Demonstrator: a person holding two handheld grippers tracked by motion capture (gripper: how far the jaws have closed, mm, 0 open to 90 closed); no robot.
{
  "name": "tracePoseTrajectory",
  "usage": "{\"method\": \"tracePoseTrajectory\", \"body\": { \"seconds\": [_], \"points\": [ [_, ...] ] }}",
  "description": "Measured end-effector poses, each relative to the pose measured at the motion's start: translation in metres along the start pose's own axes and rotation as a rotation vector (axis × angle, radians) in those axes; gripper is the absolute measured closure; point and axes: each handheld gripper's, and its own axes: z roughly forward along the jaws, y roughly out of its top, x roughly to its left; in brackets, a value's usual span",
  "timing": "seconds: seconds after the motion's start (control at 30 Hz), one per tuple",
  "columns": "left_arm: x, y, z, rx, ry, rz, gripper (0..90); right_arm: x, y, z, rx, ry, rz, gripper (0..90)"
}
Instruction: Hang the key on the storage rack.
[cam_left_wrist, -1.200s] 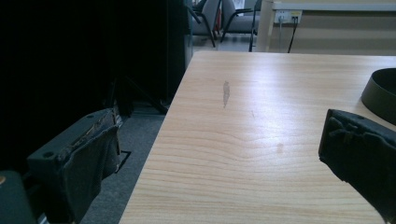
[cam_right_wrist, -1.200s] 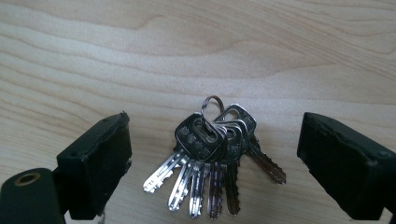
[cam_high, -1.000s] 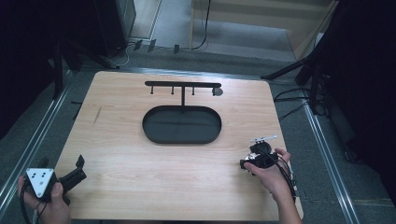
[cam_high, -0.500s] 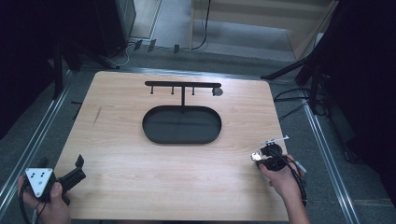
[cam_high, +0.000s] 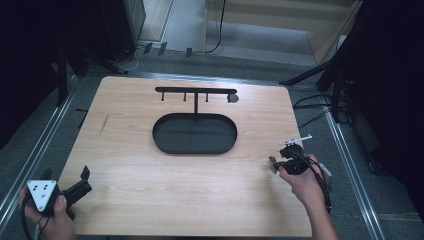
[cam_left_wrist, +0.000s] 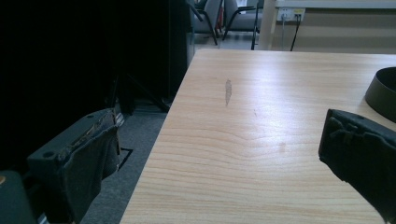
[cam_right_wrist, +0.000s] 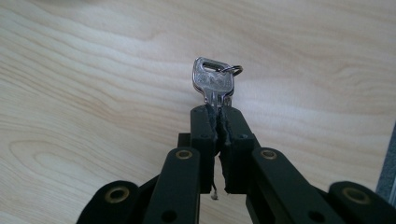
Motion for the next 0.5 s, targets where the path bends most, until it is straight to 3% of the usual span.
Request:
{"method": "tracePoseTrajectory", "body": {
  "seconds": [0.27,0.5],
  "points": [
    [0.001,0.0,0.0,0.0,-0.003,-0.01,0.0,0.021,0.033,-0.015,-0.023,0.005,-0.052,85.2],
    [0.001,0.0,0.0,0.002,-0.005,-0.008,0.0,0.05,0.069,-0.026,-0.058,0.03,-0.095,85.2]
  ]
}}
